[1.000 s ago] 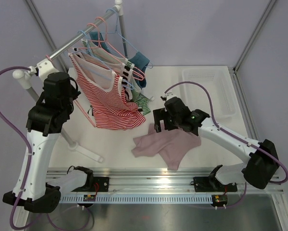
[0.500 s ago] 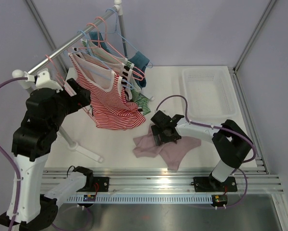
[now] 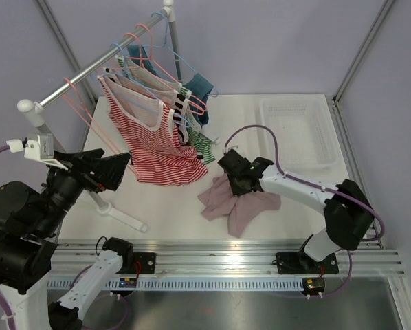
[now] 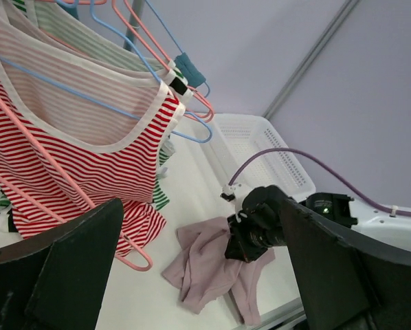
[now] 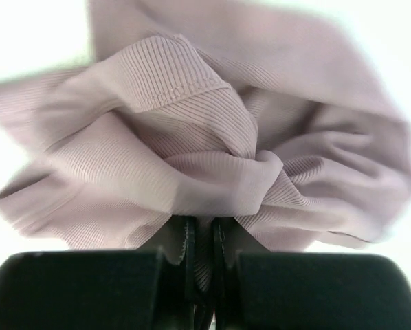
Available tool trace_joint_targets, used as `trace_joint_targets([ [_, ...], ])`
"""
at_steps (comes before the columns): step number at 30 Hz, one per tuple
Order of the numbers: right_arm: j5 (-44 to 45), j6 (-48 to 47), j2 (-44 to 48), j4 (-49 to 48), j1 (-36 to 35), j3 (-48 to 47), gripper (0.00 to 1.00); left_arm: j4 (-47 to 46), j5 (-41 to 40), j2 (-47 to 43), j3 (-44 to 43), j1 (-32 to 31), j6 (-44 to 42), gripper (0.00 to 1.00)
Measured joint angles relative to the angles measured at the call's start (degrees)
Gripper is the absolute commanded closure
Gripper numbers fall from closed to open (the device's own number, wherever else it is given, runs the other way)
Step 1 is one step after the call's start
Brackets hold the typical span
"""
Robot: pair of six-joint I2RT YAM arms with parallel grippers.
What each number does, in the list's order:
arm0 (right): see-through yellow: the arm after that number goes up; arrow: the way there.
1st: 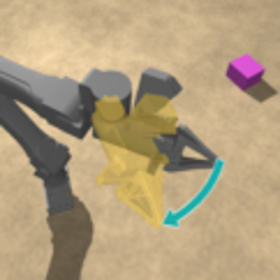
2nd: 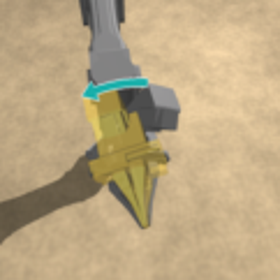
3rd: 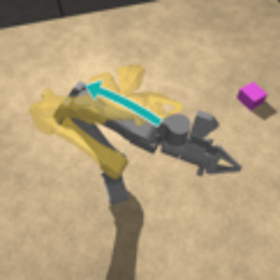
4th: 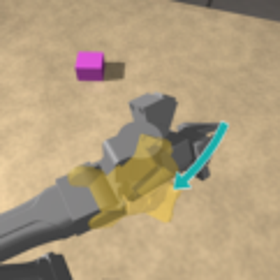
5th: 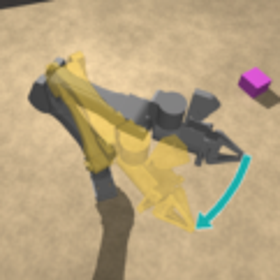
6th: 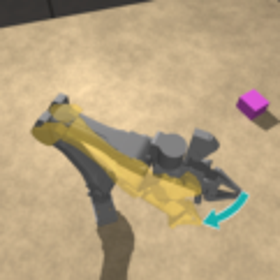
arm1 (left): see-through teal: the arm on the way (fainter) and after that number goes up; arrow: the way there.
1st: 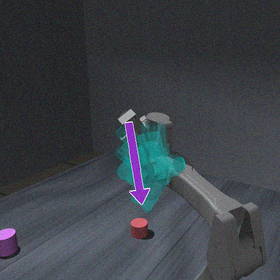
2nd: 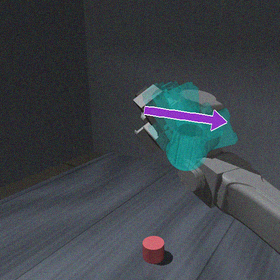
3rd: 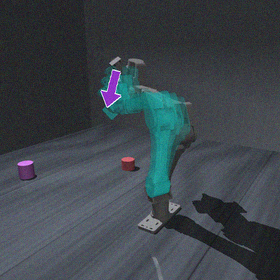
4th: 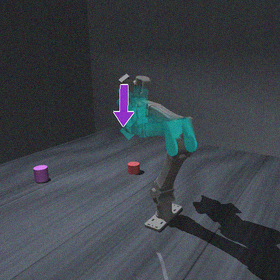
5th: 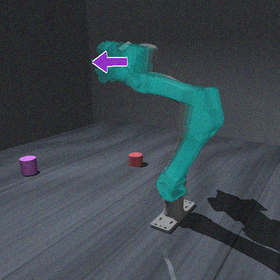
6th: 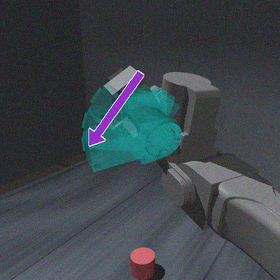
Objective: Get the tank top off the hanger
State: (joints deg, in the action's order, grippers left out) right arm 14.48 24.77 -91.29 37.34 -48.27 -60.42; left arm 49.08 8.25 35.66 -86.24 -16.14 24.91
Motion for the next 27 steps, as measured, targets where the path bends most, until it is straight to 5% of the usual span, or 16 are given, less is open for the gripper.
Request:
trace_joint_targets([
  [9, 6.5, -6.6, 8.7, 9.5, 8.9, -25.2, 1.0, -1.2, 1.3, 0.0, 0.0, 0.0, 0.9, 0.01],
  [16, 8.5, -11.8, 5.8, 12.4, 22.4, -41.0, 1.0, -3.6, 1.6, 3.5, -4.1, 0.0, 6.2, 0.01],
  [21, 6.8, -12.8, 0.2, 10.0, 32.7, -43.2, 1.0, -7.5, 4.2, 9.2, -9.9, 0.0, 9.3, 0.01],
  [24, 5.6, -12.8, -5.4, 8.0, 37.7, -43.2, 0.79, -7.3, 4.0, 15.1, -16.5, 0.0, 9.7, 0.01],
  [26, 5.4, -12.8, -9.4, 6.9, 39.5, -43.2, 0.5, -6.9, 2.7, 18.3, -19.5, 0.0, 9.6, 0.01],
  [27, 5.4, -12.5, -11.4, 6.5, 40.0, -43.2, 0.43, -6.0, 1.6, 20.0, -21.0, 0.0, 9.5, 0.01],
])
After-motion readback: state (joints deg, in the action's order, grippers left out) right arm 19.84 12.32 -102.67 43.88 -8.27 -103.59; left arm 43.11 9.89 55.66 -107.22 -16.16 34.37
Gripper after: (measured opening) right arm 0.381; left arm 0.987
